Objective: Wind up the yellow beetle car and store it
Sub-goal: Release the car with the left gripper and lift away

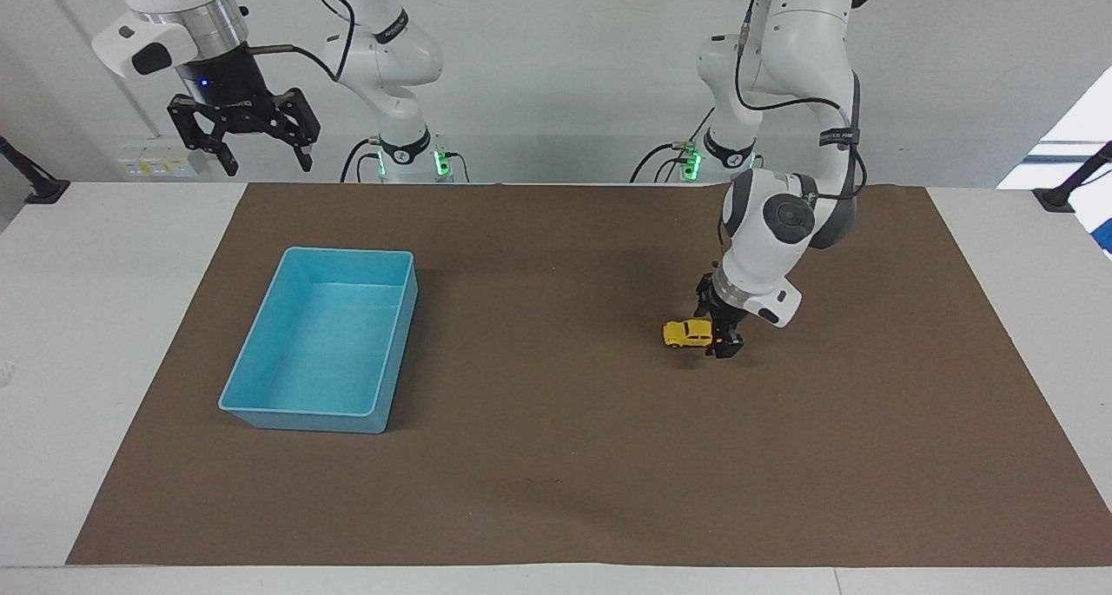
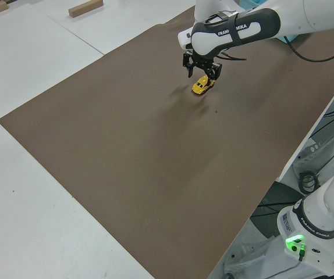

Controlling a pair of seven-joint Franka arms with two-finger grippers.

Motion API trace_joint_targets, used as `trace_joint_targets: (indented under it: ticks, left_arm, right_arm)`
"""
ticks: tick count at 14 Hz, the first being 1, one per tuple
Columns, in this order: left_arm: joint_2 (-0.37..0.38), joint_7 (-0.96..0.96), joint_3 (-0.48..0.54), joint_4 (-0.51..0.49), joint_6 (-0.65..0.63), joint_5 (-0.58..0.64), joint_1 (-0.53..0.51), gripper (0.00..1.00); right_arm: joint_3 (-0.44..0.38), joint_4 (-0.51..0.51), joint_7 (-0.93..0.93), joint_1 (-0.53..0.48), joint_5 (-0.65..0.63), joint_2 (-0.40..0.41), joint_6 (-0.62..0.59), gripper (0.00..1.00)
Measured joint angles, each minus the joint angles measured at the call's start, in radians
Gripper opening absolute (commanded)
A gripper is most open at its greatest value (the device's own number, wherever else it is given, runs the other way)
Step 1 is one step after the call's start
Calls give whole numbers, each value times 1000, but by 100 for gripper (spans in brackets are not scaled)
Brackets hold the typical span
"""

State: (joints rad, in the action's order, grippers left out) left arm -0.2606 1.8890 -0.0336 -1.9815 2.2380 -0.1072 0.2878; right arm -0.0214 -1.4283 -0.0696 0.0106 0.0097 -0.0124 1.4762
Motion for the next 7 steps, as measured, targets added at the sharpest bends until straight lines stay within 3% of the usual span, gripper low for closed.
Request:
trace_joint_targets:
  ticks: [7]
  left_arm:
    - [79, -1, 1, 26, -70, 0, -46, 100]
  right_arm:
    - [0, 0, 0, 0, 0, 0, 0, 100]
